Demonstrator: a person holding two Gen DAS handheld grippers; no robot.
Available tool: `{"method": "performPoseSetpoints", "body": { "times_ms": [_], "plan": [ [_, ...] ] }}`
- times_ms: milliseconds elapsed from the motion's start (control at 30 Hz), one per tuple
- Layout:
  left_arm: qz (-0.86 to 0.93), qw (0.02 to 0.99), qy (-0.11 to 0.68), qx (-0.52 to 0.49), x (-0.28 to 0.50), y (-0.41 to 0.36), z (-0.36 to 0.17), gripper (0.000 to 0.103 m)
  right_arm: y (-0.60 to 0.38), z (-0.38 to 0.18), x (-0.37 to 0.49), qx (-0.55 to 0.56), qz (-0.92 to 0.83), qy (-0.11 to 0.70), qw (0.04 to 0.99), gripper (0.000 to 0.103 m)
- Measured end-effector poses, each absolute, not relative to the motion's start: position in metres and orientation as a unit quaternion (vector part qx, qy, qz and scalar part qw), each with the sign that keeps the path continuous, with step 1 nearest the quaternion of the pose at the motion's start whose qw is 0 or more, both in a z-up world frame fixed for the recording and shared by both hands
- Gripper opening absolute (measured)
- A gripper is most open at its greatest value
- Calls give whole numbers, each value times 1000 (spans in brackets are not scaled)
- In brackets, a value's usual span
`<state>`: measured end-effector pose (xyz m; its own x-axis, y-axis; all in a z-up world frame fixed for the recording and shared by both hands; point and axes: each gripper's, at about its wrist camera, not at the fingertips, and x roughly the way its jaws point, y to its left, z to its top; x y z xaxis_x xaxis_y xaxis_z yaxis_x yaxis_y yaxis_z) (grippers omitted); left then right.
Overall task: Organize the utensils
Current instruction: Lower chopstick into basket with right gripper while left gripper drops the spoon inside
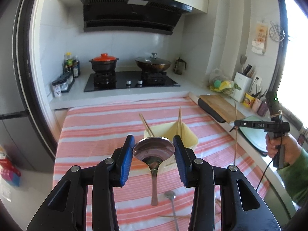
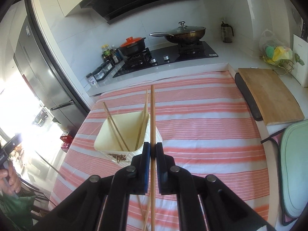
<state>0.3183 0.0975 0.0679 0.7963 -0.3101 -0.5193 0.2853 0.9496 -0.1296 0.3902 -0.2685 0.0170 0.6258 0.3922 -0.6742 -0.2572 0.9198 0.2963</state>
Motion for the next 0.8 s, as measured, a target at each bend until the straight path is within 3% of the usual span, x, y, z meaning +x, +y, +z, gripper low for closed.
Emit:
{"method": "performPoseSetpoints", "body": {
  "times_ms": [200,533,700,800],
  "plan": [
    [-167,945,278,-35,327,99,77,41,-257,36,385,66,183,364,911,6],
    [-170,954,240,-51,401,66,121,41,-203,96,437,33,187,248,950,6],
    [-161,958,232,-43,436,36,106,41,-174,82,457,12,205,187,961,6],
    [-160,953,255,-42,457,23,81,41,-161,49,470,1,211,196,958,6]
  ]
}}
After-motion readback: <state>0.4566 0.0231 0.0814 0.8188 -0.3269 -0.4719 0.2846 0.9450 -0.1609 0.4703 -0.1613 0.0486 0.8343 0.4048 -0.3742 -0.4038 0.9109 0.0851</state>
